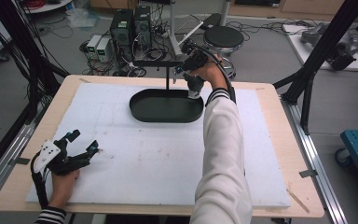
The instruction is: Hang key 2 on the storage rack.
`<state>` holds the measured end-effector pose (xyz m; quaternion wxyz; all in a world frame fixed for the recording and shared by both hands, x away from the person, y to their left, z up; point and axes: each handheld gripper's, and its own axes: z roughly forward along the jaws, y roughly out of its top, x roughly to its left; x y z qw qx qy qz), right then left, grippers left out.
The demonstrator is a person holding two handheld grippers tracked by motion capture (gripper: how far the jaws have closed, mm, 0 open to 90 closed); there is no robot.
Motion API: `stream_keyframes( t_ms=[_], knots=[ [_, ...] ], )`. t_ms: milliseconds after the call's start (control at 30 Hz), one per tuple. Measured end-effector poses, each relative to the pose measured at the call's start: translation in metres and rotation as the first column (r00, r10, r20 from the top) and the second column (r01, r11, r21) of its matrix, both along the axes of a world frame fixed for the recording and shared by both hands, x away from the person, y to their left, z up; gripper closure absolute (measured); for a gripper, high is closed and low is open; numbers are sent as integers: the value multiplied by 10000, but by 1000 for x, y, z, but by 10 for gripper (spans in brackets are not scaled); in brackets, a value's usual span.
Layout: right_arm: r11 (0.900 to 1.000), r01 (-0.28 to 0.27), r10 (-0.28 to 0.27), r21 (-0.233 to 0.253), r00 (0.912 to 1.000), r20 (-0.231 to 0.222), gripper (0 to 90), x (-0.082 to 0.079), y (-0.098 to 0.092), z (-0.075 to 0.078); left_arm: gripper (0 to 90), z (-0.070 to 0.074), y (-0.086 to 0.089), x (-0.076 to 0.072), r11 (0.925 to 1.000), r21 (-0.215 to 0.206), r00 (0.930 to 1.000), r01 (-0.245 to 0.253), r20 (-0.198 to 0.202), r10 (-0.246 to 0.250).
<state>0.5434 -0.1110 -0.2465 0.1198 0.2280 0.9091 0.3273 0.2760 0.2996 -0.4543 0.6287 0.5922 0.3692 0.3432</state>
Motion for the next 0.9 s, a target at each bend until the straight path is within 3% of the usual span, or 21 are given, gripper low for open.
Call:
stream_keyframes(
  t_ms=[900],
  knots=[
    [9975, 699, -693, -116, 9964, 492, 881, 10, -3, -5, 152, 0, 0, 0, 10000, -68, 10000, -21, -23, 21]
  ],
)
